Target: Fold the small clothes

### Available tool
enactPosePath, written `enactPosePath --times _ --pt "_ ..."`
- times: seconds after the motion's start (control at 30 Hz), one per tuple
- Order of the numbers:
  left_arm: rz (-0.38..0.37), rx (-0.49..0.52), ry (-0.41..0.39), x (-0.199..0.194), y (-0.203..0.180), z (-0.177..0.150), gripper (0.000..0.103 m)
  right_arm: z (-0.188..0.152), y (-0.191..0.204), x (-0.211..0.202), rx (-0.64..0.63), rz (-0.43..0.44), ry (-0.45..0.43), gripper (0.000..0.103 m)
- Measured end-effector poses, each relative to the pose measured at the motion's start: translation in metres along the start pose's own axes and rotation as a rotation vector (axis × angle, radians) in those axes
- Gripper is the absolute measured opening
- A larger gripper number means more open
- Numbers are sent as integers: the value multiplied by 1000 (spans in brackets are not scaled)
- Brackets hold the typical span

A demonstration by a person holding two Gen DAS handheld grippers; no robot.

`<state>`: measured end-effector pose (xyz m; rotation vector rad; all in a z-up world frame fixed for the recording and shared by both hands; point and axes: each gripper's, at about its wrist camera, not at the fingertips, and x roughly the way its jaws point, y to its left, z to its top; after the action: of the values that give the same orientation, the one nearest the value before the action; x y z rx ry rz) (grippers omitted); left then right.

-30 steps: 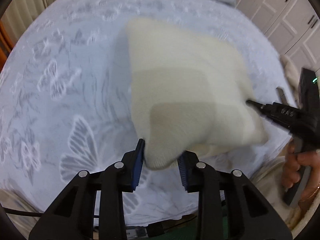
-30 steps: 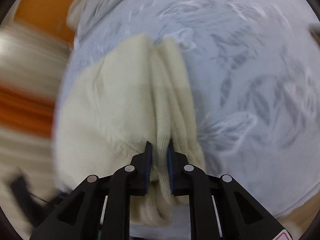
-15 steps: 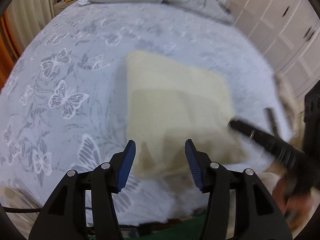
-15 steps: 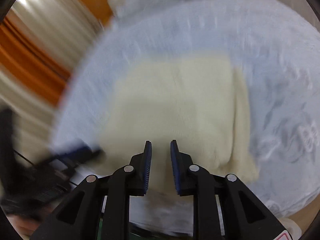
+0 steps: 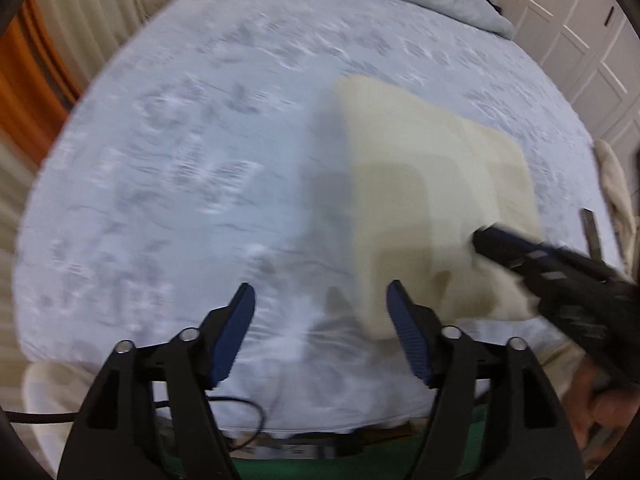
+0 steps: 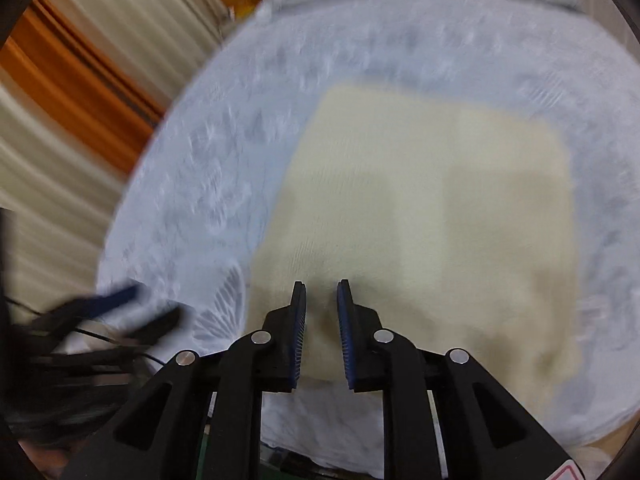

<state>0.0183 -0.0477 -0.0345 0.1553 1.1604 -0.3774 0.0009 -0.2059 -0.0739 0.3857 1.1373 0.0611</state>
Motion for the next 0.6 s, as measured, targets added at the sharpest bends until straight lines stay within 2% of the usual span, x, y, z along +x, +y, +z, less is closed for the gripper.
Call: enactPosePath --times 0.07,0.17,0.27,0.37,0.43,0.5,0.57,0.6 --pt "18 -23 -3 -4 19 -2 67 -4 8 30 -40 -20 34 17" --pt "36 -35 12 -3 30 -2 67 8 22 17 -42 -15 51 18" --pt "43 -24 12 -4 34 -1 67 13 29 -5 -19 11 1 19" --pt "30 -28 25 0 33 0 67 5 28 22 -45 -51 58 16" --pt "28 -19 36 2 30 -2 67 5 30 31 -51 -44 57 15" --pt "25 -6 42 3 29 -1 67 13 29 14 -8 -25 53 15" --pt "27 -1 45 3 26 0 67 18 14 -18 52 3 -27 23" --pt "20 1 46 3 25 0 67 19 6 -29 67 -12 -59 24"
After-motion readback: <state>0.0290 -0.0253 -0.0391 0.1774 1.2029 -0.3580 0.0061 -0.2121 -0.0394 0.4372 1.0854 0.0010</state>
